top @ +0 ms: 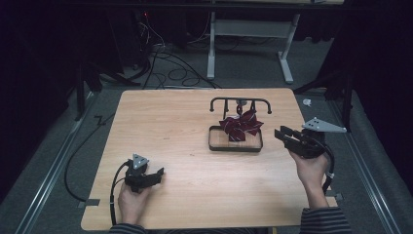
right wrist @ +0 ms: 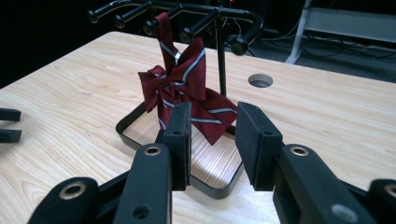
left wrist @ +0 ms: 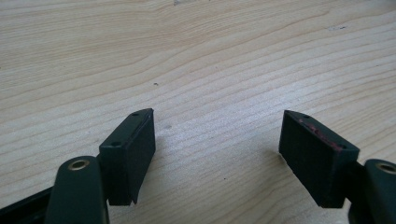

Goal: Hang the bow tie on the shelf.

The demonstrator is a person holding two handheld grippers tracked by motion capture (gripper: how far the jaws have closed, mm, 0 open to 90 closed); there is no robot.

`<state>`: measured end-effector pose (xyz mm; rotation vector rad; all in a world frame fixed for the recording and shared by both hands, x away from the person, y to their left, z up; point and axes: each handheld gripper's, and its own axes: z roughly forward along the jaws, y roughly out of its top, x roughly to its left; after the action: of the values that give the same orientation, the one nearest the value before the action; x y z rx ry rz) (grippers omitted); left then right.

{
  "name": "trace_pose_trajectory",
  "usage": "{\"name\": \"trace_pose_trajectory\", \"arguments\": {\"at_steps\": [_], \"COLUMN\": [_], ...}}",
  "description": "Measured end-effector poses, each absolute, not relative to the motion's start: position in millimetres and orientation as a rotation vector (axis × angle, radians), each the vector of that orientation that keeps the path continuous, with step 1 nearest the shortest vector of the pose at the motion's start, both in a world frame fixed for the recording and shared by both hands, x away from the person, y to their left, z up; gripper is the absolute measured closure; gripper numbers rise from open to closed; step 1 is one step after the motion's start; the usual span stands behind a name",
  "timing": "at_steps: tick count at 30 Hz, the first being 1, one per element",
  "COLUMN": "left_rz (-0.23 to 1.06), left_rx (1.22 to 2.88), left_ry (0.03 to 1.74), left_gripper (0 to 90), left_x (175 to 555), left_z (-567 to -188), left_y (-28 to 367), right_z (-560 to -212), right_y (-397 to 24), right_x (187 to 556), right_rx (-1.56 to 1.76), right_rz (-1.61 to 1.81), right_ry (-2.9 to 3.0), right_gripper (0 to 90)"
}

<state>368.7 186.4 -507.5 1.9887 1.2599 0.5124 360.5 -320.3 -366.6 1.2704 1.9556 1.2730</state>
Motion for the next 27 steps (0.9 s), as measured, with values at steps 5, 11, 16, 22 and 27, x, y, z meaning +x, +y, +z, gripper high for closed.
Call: {"name": "trace_pose_trajectory", "arguments": {"at_steps": [5, 11, 16, 22, 27], "left_rz": [0.513, 0.518, 0.518, 0.517, 0.517], "left_rx": [1.991, 1.993, 1.993, 1.993, 1.992], "left_ry": [1.259, 1.259, 1.259, 1.259, 1.26], "left_gripper": [27.8, 27.9, 27.9, 27.8, 27.8], "left_x": [369, 369, 369, 369, 369], "left_z": [-508, -508, -508, -508, -508], "left_y": [186, 185, 185, 186, 186], "right_z": [-370, -375, -381, -386, -391], "right_y": [-322, -327, -332, -336, -337], "right_x": [357, 351, 345, 340, 335], "right_rx": [1.272, 1.299, 1.327, 1.342, 1.349], "right_rz": [1.273, 1.289, 1.311, 1.322, 1.316], "right_ry": [1.96, 1.95, 1.933, 1.923, 1.923], "right_gripper": [68.3, 68.1, 68.0, 68.0, 67.9]}}
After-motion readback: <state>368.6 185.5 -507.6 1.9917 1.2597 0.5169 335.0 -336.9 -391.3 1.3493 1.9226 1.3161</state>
